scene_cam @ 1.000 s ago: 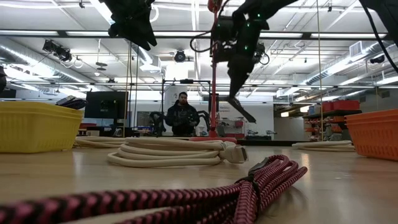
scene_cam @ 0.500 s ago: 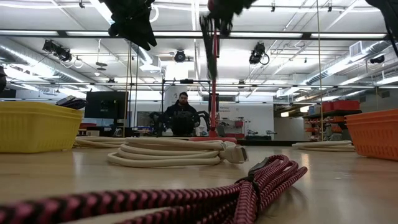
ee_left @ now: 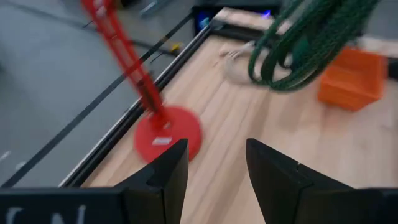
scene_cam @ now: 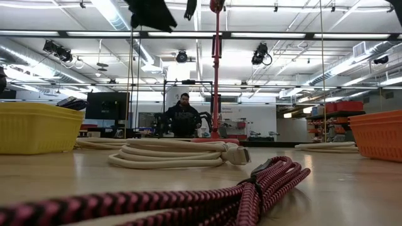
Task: Pick & Place USB Port
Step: Put the black and green charger cable into the yellow bin
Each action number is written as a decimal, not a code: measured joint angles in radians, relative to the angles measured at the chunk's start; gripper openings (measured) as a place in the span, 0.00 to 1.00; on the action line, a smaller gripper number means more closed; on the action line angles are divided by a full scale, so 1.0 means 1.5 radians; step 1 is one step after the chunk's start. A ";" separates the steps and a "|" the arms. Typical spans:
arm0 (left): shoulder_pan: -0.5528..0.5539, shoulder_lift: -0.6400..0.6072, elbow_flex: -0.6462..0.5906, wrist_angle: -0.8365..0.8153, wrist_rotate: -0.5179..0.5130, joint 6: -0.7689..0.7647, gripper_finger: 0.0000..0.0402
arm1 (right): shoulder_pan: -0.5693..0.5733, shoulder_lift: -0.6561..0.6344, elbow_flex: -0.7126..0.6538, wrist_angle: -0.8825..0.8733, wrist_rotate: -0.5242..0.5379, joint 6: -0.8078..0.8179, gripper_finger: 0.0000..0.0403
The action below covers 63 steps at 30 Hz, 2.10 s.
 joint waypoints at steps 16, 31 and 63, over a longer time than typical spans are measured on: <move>0.000 -0.002 0.000 0.153 0.141 0.029 0.42 | 0.042 -0.015 0.000 0.008 0.010 0.003 0.00; 0.000 -0.001 0.000 0.208 0.171 0.061 0.42 | 0.045 -0.015 0.000 0.014 0.010 0.006 0.00; 0.000 0.000 0.000 0.308 0.218 0.064 0.04 | 0.042 -0.014 -0.001 0.036 0.026 0.003 0.00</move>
